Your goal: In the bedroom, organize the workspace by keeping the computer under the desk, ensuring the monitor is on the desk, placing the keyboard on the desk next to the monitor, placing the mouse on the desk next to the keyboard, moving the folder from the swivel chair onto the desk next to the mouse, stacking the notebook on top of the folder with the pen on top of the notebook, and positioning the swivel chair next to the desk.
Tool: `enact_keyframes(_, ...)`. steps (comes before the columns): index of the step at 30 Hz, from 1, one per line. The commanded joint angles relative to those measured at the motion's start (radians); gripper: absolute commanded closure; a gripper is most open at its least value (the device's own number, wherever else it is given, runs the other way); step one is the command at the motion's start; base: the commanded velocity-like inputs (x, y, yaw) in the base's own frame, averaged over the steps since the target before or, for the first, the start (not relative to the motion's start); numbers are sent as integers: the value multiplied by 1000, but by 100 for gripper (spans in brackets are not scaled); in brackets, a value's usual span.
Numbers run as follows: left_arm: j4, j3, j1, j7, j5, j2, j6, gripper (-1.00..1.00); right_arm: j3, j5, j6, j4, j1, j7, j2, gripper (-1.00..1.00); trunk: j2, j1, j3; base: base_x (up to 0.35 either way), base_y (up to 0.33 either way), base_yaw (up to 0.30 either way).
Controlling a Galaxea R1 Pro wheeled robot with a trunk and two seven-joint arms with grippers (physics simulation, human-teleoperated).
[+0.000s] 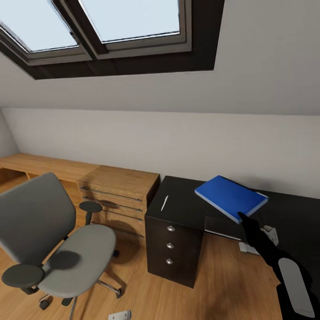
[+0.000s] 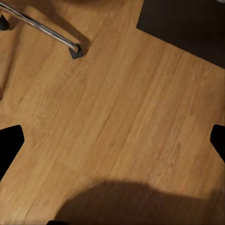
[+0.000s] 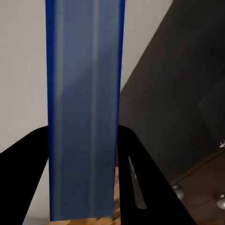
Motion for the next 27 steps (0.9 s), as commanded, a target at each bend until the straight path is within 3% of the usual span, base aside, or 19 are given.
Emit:
enact_keyframes(1,0,-9,-1,6,4,0,-2,-100,-1,-9,5,-1,-1,-6,0,100,6,-4,2,0,0,0)
enact_keyframes(4,0,-10,0,6,4,-1,-2,-100,-1,-10,5,0,-1,-6,1,100,6,-4,2,0,0,0)
enact_keyframes(5,0,-10,-1,6,3,-1,-2,-100,0,-37,5,3,-1,-7,1,100,6,-4,2,0,0,0)
enact_keyframes(11,0,-12,-1,6,2,-2,-2,-100,2,-43,1,45,-1,-9,0,100,6,-4,1,0,0,-26)
enact_keyframes(24,0,-12,0,6,2,-4,-2,-100,-2,-42,-90,89,-1,-12,-4,100,6,-4,-13,0,0,-170)
enact_keyframes(27,0,-12,0,6,2,-4,-2,-100,-1,-41,-154,125,-1,-12,-6,100,6,-4,-17,0,0,-181)
